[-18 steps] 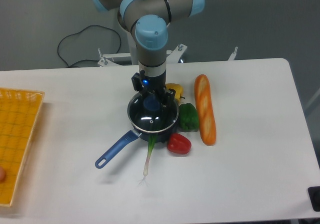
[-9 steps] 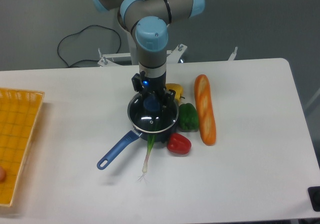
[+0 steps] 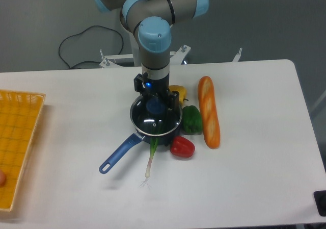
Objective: Close the pot lid
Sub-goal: 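Press the lid down onto the pan rim and hold it, then open the gripper and release the blue knob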
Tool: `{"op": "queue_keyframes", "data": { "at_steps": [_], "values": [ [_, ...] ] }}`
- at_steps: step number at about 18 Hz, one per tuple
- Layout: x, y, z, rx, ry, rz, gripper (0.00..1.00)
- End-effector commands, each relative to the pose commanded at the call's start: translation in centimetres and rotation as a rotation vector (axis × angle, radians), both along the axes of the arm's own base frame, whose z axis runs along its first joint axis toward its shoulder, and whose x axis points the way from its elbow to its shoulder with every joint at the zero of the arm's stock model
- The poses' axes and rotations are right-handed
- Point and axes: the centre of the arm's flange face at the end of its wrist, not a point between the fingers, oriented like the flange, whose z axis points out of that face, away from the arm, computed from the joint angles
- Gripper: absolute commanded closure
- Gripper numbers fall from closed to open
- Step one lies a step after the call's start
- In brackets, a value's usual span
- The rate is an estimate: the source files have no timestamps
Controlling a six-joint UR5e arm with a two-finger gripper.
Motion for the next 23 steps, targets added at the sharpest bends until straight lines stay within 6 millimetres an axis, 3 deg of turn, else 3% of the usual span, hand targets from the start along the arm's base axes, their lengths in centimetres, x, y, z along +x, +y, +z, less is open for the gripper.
{"op": "queue_keyframes", "data": {
  "at_steps": [5, 8, 13, 16, 20, 23],
  "values": [
    [-0.4, 0.2, 0.7, 0.008, 0.010, 0.000, 0.00],
    [-1.3, 0.8, 2.5, 0.026, 0.036, 0.002, 0.00],
    [-1.4, 0.8, 3.8, 0.041, 0.056, 0.007, 0.00],
    [-2.0, 0.9, 6.3, 0.069, 0.100, 0.013, 0.00],
    [-5.4, -0.2, 10.1, 0.077, 0.120, 0.057, 0.00],
    [-7.9, -1.8, 11.3, 0.073, 0.125, 0.057, 0.00]
  ]
}}
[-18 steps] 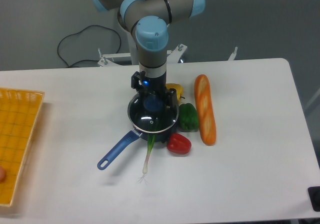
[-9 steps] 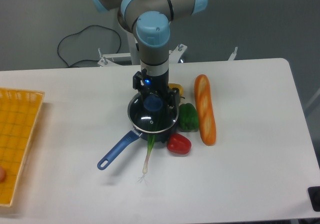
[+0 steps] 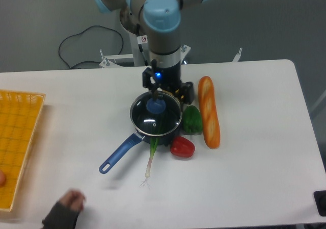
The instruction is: Close the pot lid
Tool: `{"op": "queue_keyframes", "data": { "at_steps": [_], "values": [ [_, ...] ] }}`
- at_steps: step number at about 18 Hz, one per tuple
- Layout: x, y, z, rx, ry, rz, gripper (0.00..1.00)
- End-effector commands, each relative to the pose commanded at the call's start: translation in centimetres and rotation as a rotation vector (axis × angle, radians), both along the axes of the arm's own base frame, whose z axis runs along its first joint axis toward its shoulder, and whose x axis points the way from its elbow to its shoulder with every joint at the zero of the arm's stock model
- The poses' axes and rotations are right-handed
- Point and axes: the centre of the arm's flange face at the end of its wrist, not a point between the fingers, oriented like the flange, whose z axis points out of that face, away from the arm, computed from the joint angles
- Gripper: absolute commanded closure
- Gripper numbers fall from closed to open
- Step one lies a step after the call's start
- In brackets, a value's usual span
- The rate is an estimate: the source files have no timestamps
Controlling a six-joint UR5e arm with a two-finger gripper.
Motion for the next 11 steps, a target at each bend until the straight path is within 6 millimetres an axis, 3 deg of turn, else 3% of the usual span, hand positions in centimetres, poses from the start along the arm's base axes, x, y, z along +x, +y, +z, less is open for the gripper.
{"op": "queue_keyframes", "data": {
  "at_steps": [5, 11],
  "values": [
    [-4.3, -2.5, 0.1, -0.034, 0.036, -0.084, 0.00],
    [-11.9, -4.5, -1.1, -0.086, 0.021, -0.137, 0.00]
  ]
}}
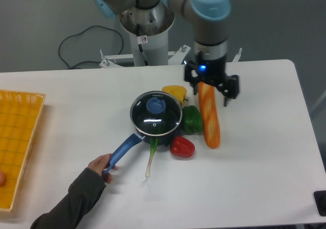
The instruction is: Close the pot lid
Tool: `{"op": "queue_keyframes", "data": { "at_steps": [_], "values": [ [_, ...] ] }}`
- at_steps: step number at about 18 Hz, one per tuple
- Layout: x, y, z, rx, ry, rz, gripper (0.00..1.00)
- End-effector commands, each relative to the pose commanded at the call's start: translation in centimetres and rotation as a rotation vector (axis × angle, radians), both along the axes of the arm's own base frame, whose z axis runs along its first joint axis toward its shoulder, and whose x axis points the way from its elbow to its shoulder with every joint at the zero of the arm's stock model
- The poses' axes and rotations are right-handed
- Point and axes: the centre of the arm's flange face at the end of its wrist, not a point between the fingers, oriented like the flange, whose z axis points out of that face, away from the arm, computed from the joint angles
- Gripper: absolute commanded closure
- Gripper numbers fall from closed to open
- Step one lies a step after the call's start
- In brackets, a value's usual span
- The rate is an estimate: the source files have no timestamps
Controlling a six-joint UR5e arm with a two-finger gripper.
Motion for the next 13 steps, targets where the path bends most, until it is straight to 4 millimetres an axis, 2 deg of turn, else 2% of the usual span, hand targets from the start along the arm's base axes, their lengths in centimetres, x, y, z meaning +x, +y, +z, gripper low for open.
{"op": "queue_keyframes", "data": {
  "at_steps": [5, 9, 12, 13],
  "values": [
    [-7.0, -3.4, -0.7, -0.058, -0.019, -0.159, 0.00],
    [-12.2, -7.2, -3.0, -0.079, -0.029, -0.226, 0.00],
    [-15.7, -8.1, -5.4, -0.086, -0.048, -0.221, 0.00],
    [-16.5, -8.0, -5.7, -0.090, -0.054, -0.220, 0.00]
  ]
}}
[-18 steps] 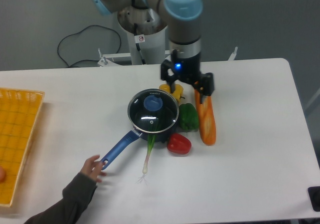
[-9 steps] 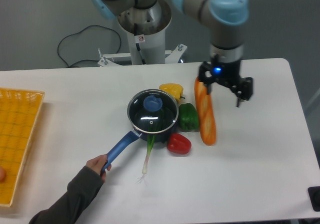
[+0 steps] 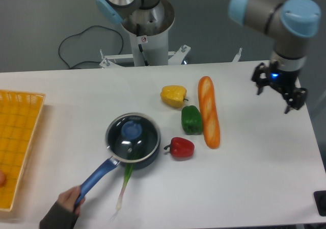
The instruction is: Close the pot lid
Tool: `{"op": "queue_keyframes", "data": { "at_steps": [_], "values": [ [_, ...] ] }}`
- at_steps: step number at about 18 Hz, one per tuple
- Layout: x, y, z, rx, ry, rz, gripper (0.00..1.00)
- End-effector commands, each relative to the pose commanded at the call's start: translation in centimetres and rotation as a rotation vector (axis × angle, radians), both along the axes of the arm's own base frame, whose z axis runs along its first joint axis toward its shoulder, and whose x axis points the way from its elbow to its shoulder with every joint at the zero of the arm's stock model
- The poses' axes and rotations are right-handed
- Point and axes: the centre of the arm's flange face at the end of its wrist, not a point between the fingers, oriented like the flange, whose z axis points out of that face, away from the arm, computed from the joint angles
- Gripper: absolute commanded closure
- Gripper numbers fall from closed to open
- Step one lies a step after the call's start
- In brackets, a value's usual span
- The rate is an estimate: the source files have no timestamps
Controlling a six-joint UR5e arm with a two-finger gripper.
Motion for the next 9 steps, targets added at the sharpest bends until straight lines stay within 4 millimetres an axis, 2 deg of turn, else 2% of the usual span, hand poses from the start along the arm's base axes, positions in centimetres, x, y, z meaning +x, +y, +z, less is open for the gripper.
{"op": "queue_keyframes", "data": {
  "at_steps": [4, 9],
  "values": [
    [-1.5, -0.1, 0.3, -0.029, -0.030, 0.007, 0.00],
    [-1.7, -0.3, 0.0, -0.034, -0.036, 0.007, 0.00]
  ]
}}
